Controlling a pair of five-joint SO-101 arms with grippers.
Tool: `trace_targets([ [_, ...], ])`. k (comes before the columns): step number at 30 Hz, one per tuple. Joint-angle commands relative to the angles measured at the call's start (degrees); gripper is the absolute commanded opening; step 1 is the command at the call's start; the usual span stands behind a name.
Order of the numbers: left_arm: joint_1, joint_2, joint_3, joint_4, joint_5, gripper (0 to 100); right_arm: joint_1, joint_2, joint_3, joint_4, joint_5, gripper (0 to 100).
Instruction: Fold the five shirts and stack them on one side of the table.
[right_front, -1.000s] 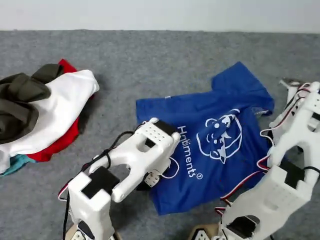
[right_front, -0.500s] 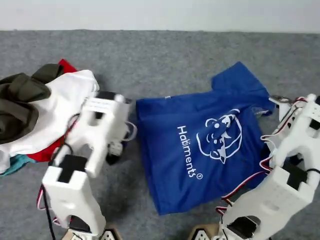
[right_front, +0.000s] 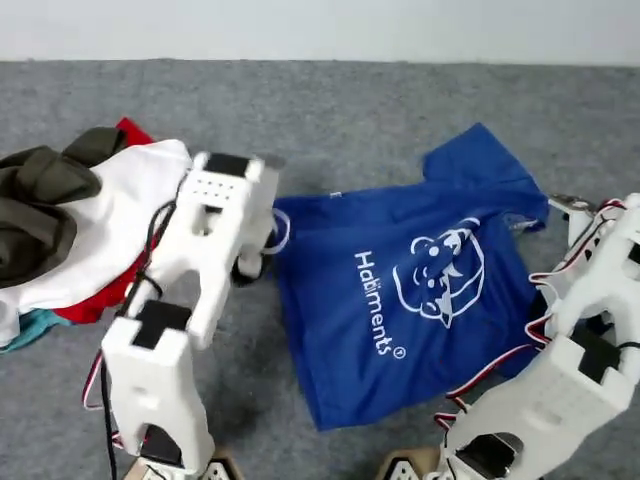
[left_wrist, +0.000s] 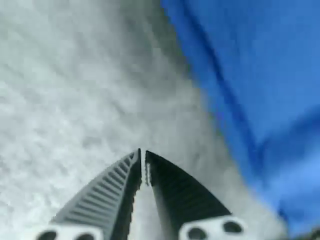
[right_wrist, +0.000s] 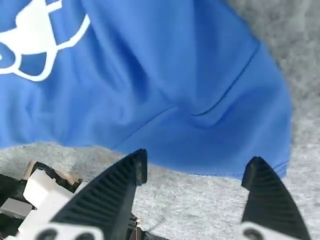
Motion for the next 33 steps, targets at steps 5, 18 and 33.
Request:
trace_targets([
  [5, -2.0, 15.7, -28.4, 2.6, 14.1, 37, -0.5, -3.6, -0.6, 2.2, 0.6, 30.7],
  [18, 6.6, 32.1, -44.2, 2.3, 14.0, 25, -0.6, -3.6, -0.6, 2.2, 0.3, 30.7],
  [33, 3.3, 40.3, -59.6, 2.5, 8.2, 1, -0.6, -3.6, -0.5, 2.2, 0.1, 30.7],
])
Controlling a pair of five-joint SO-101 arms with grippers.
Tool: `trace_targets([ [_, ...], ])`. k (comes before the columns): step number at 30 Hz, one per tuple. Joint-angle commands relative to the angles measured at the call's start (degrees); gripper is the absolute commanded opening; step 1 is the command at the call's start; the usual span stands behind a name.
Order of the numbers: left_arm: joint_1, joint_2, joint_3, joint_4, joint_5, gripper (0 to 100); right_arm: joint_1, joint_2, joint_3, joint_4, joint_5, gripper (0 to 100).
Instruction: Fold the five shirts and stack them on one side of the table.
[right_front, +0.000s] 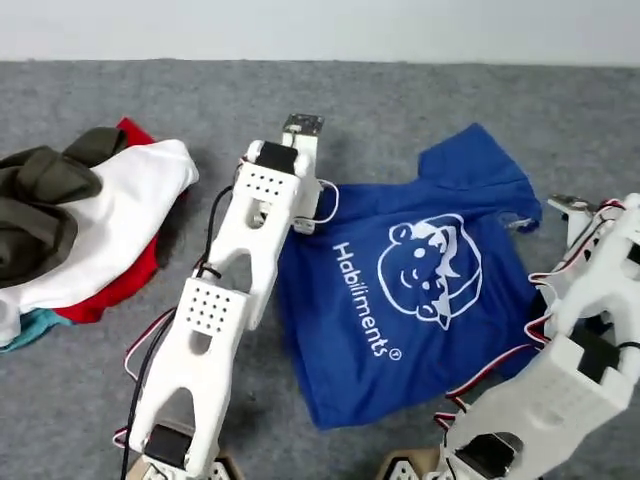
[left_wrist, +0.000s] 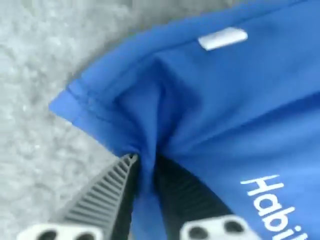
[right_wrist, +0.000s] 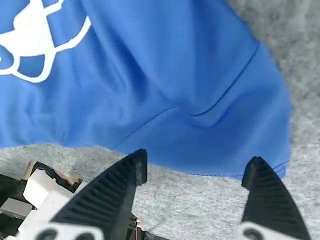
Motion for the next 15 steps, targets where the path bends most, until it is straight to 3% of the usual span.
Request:
trace_targets([
  [1, -2.9, -0.5, -4.4, 1.1, -1.0, 1, -0.6, -3.6, -0.5, 2.2, 0.1, 30.7],
  [15, -17.1, -0.5, -10.5, -0.9, -1.1, 2, -0.5, -3.6, -0.5, 2.2, 0.1, 30.7],
])
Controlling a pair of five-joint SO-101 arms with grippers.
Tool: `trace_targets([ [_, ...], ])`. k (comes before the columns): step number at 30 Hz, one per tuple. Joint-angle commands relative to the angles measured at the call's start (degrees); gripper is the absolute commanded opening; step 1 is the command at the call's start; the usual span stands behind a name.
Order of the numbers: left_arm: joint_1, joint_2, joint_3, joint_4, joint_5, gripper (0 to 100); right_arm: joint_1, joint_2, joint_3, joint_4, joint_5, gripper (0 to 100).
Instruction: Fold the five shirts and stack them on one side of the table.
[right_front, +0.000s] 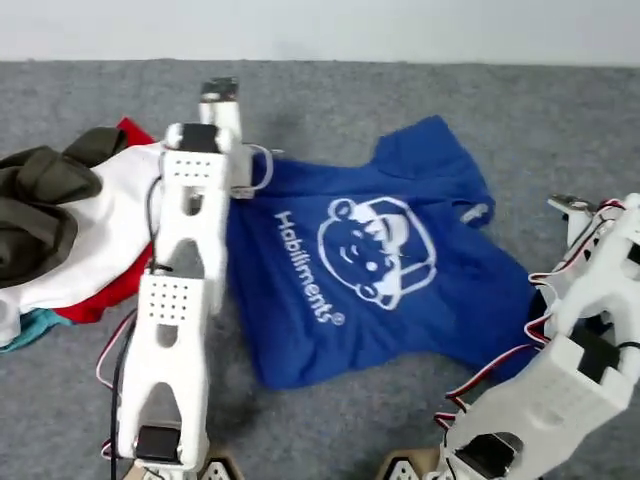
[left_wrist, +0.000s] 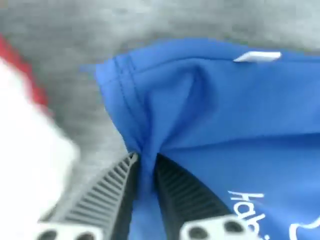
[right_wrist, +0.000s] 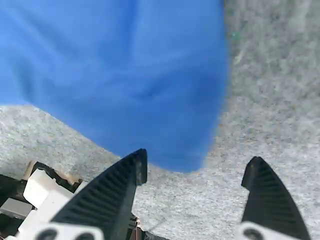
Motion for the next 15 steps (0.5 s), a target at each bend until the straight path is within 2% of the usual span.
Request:
trace_targets([
  [1, -2.3, -0.5, -2.3, -0.9, -0.4, 3, -0.6, -3.6, -0.5, 2.2, 0.1, 30.7],
  [6, -2.5, -1.1, -2.9, 1.1, 0.6, 17, -0.7, -3.6, -0.4, 2.2, 0.1, 30.7],
  [10, -2.4, -3.7, -3.0, 1.1, 6.3, 31, -0.7, -3.6, -0.3, 2.2, 0.2, 31.0],
  [15, -2.2, -7.6, -2.9, 1.1, 6.1, 32, -0.7, -4.1, -0.4, 2.2, 0.2, 31.0],
])
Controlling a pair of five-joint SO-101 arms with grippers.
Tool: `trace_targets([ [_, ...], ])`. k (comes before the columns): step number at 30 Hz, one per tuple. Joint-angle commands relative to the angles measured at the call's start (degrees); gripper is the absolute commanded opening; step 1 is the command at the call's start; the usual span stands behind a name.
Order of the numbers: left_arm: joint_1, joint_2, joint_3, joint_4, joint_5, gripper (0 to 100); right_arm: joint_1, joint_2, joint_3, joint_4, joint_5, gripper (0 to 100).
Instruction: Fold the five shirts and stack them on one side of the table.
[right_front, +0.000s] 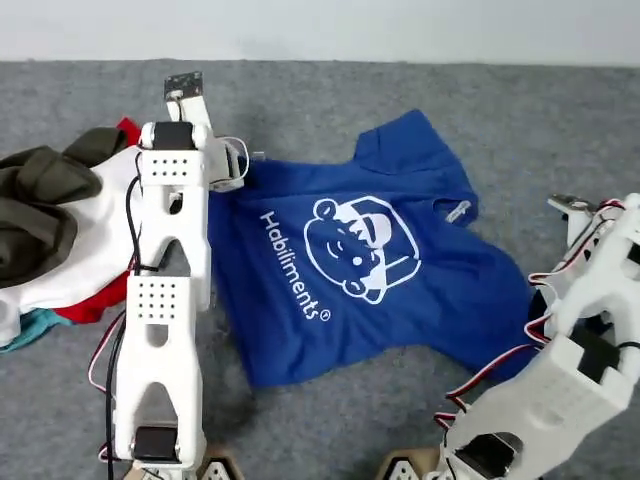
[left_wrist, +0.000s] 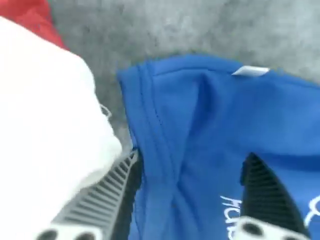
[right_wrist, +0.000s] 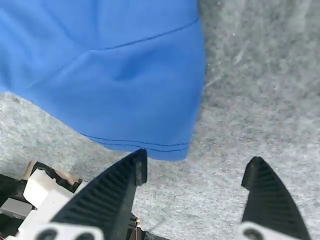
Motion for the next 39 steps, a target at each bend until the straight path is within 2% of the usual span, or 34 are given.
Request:
trace_targets([
  [1, -0.4, -6.9, -1.9, 1.3, 1.1, 32, -0.8, -4.7, -0.4, 2.2, 0.2, 31.0],
  [4, -0.9, -9.6, -1.9, 1.3, -2.1, 32, -2.6, -7.3, -0.3, 2.3, 0.2, 31.0],
  [8, -0.9, -15.6, 0.8, 1.6, -7.8, 32, -9.2, -13.5, 4.0, 2.5, -0.4, 30.9],
  [11, -0.1, -24.7, 12.5, 1.6, -11.3, 32, -15.3, -19.8, 14.0, 2.4, -0.4, 30.8],
  [14, 1.3, -36.7, 29.4, 1.5, -14.7, 32, -17.7, -26.2, 22.8, 2.2, -0.6, 30.7],
  [16, 3.2, -45.5, 41.6, 1.5, -17.3, 32, -17.0, -30.0, 26.8, 1.5, -0.4, 30.7],
  [21, 10.7, -64.7, 70.4, 1.4, -23.6, 32, -8.9, -34.7, 32.5, -1.4, 1.0, 30.7],
  [25, 16.9, -73.7, 86.0, 1.3, -26.1, 32, -3.4, -34.6, 37.2, -6.2, 5.2, 30.7],
  [29, 19.7, -75.2, 93.9, 0.6, -26.3, 31, 0.3, -34.6, 40.1, -11.6, 6.7, 30.7],
  [35, 20.2, -75.2, 98.2, -0.8, -26.4, 20, 0.6, -34.5, 43.2, -20.4, 6.7, 30.7],
  [39, 20.4, -75.2, 100.4, -0.6, -26.4, 18, 0.2, -32.6, 45.5, -25.4, 6.7, 30.7],
])
